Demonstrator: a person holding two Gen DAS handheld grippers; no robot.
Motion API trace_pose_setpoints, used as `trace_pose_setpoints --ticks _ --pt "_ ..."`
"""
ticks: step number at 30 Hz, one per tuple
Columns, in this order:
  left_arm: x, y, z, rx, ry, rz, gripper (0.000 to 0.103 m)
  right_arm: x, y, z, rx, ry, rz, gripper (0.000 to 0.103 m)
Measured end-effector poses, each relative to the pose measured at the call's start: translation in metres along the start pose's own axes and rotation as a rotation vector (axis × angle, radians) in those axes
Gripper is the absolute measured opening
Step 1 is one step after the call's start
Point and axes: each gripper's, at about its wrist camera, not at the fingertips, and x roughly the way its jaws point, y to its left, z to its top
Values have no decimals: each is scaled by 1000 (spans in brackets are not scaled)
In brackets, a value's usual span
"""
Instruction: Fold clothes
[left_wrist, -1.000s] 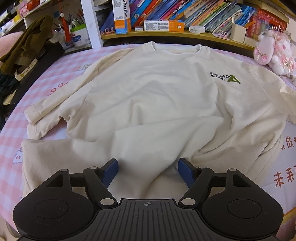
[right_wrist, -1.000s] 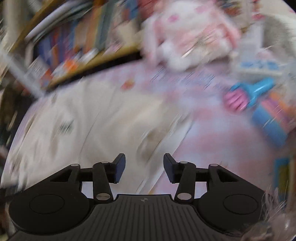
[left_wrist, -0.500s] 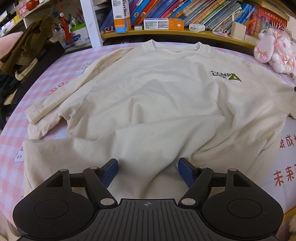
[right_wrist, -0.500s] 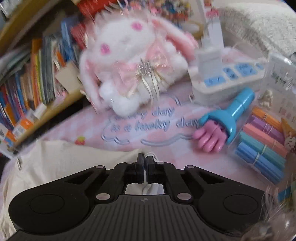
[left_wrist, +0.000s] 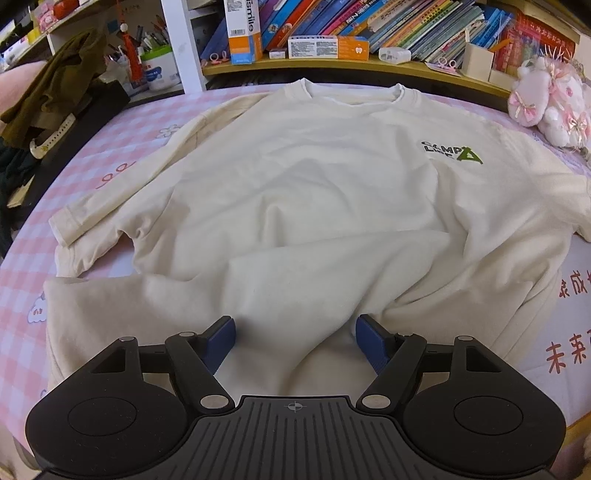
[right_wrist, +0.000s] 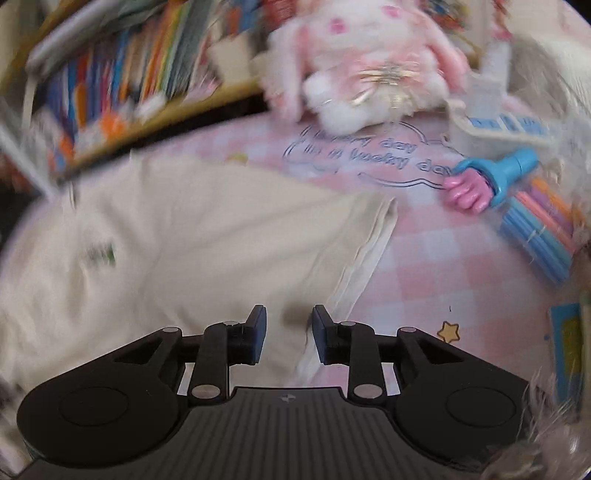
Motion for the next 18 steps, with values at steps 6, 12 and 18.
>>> trace_pose_setpoints --ticks 6,12,18 --pt "-21 9 3 -28 -60 -15 74 7 21 -12 -226 -27 -104 25" --pt "-39 28 7 -80 -106 16 74 12 4 4 -233 -38 -140 25" --pt "-50 44 9 -79 -124 48 74 22 -13 25 -202 -52 -177 25"
